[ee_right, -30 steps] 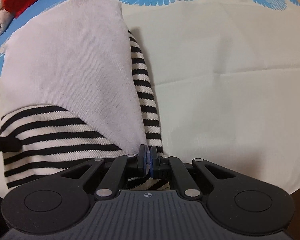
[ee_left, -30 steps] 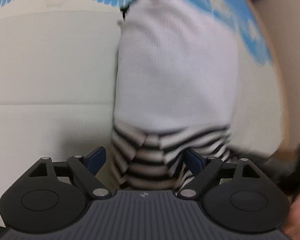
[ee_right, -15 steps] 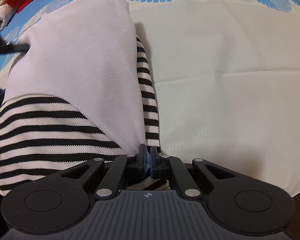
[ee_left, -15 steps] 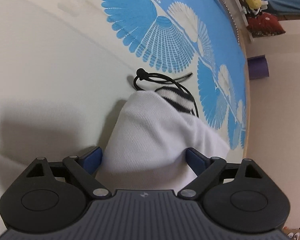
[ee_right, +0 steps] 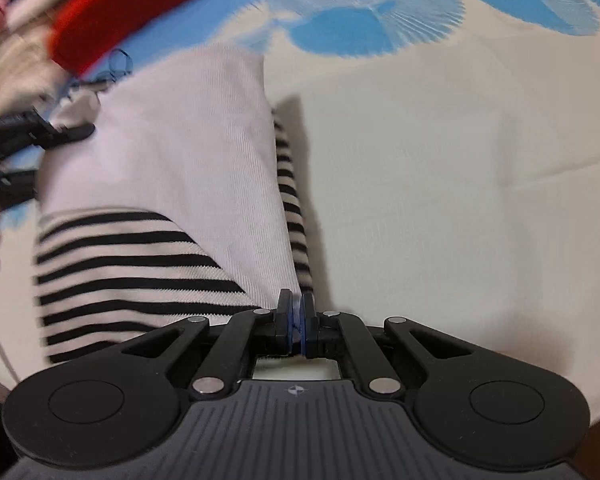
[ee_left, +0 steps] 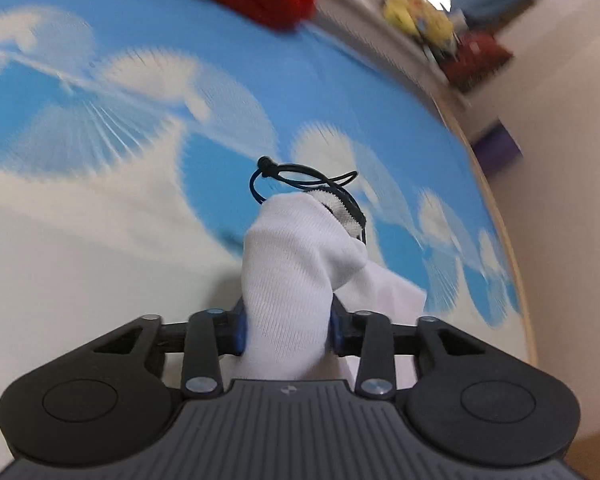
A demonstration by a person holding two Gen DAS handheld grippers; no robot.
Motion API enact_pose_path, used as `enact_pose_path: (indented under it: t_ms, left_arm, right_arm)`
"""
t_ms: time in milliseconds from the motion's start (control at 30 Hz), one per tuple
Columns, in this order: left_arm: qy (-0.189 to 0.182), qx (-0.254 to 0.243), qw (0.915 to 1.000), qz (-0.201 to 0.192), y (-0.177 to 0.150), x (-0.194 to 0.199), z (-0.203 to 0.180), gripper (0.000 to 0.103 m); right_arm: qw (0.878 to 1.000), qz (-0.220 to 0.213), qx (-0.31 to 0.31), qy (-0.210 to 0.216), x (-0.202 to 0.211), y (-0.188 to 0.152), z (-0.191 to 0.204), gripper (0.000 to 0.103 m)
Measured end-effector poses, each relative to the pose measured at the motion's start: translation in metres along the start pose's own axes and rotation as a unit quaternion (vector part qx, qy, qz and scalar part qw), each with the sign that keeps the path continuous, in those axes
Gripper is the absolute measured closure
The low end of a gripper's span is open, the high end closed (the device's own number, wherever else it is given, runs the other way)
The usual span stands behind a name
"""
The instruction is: Fold small clothes
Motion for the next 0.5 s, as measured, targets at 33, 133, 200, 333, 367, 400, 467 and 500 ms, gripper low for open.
enact_pose_path:
  t_ms: [33, 133, 200, 333, 367, 400, 467, 500]
  left_arm:
    - [0.018, 0.005, 0.9997, -0.018, 0.008, 0.007, 0.009, 0.048]
    - [0.037, -0.015, 0.9973, -0.061, 0.021, 0.034, 0.024, 0.043]
    - [0.039, -0.041, 0.9962, -0.066, 0.021, 0.049, 0.027, 0.043]
    - [-0.009, -0.078, 0.9965, 0.029, 0.003, 0.054, 0.030, 0.044]
    - [-0.016, -0.092, 0.9929, 0.073, -0.006, 0.047, 0.032, 0.045]
    - [-0.014, -0.115, 0.9878, 0.104, -0.016, 0.041, 0.032, 0.049]
    - [0.019, -0.187, 0.9721, 0.141, -0.040, 0.024, 0.026, 0.052]
    - [0.040, -0.216, 0.9633, 0.155, -0.052, 0.013, 0.027, 0.050]
  right_arm:
    - [1.000, -0.009, 0.010, 0.007, 0.000, 0.002, 0.009, 0.101]
    - [0.999, -0.012, 0.046, 0.009, -0.009, 0.003, 0.033, 0.101]
    - [0.998, -0.006, 0.063, -0.001, -0.018, 0.002, 0.045, 0.101]
    - [0.997, -0.003, 0.062, -0.041, -0.027, 0.007, 0.044, 0.101]
    - [0.997, -0.012, 0.054, -0.054, -0.026, 0.010, 0.041, 0.101]
    - [0.997, -0.018, 0.047, -0.063, -0.028, 0.010, 0.040, 0.101]
    - [0.996, -0.024, 0.032, -0.083, -0.029, 0.011, 0.035, 0.101]
    - [0.995, -0.015, 0.029, -0.093, -0.034, 0.012, 0.033, 0.101]
Point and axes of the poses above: each gripper's, at about its wrist camera, not at the fingertips, and x roughly against the way its jaws point, z to its left, y to its top, the point moved 2 cm from there along -x, roughly the way its jaws point, and after that the axes turned 2 degrees about x, right-handed, at the moved point
